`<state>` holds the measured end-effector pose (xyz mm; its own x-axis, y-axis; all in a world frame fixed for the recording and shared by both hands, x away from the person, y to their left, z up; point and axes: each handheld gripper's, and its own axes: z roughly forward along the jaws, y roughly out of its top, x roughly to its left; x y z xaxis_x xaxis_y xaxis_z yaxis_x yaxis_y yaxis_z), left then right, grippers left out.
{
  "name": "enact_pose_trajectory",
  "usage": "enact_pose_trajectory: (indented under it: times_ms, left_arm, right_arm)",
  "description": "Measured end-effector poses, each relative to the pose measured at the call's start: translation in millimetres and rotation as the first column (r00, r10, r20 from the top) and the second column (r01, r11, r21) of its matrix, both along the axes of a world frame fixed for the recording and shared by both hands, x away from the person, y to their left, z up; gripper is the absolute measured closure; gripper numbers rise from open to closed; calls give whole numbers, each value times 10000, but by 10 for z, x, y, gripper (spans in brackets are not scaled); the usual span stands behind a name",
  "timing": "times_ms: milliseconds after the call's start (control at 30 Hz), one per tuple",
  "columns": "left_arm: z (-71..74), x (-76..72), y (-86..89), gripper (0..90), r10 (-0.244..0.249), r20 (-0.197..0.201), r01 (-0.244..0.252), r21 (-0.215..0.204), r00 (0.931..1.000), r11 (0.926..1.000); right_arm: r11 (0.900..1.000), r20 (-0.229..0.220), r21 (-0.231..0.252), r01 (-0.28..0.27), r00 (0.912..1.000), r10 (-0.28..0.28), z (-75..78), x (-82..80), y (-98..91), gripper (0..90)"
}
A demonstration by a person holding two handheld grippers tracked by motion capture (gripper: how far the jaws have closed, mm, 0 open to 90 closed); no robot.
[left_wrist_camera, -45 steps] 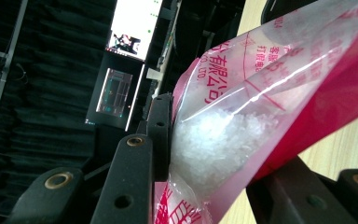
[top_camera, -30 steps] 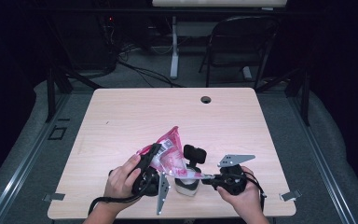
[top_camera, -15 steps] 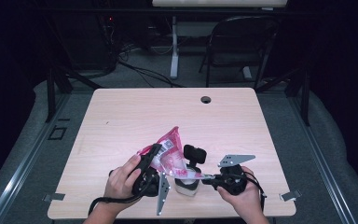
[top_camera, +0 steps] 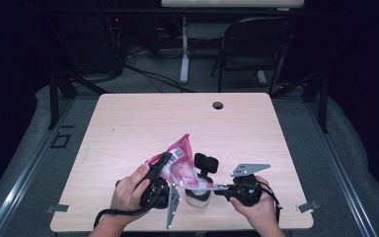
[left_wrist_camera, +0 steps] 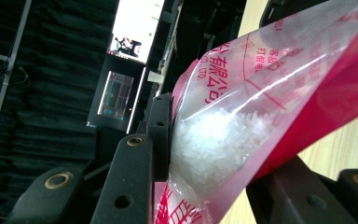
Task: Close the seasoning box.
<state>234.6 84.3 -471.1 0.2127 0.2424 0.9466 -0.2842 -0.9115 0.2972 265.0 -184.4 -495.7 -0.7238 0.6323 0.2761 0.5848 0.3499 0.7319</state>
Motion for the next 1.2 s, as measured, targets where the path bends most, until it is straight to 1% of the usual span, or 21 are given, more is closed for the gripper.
enact_pose_trajectory:
  times_ms: [367, 500, 567, 700, 867, 933, 1133, 1167, 1200]
  left_arm:
    - [0, -2, -1, 701, -11, 8, 11, 6, 10000, 10000]
    - [-2, -3, -1, 701, -6, -35, 6, -56, 10000, 10000]
    - [0, 0, -1, 701, -13, 2, 13, 12, 10000, 10000]
    - [-6, 6, -2, 702, -26, -10, 26, -15, 10000, 10000]
    - [-26, 37, 14, 702, 29, -106, -30, -59, 9999, 10000]
    - [-39, 47, 25, 702, 91, -252, -92, -58, 9996, 9999]
    - [-48, 70, 48, 703, 129, -270, -132, -113, 9996, 9998]
    - [-46, 66, 54, 703, 191, -355, -196, -130, 9992, 9997]
    - [-39, 66, 58, 703, 180, -291, -183, -101, 9994, 9998]
  right_arm:
    - [10000, 7, -8, -2, 10000, 2, 2, 1, -2, 900]
    - [10000, 9, -14, -11, 10000, 11, 2, 0, -1, 900]
    - [10000, 9, -5, -1, 10000, 1, 1, 0, -1, 900]
    - [10000, 0, 4, -12, 10000, 12, 5, 0, -7, 900]
    - [10000, 28, -20, 1, 10000, -1, 14, -1, -14, 900]
    - [10000, 71, -23, -21, 10000, 21, 19, -4, -11, 900]
    - [10000, 159, 87, -14, 9999, 13, 51, -11, -17, 900]
    - [9999, 179, 130, -12, 9998, 9, 55, -12, -15, 900]
    - [9998, 216, 193, -6, 9998, 2, 61, -14, -11, 900]
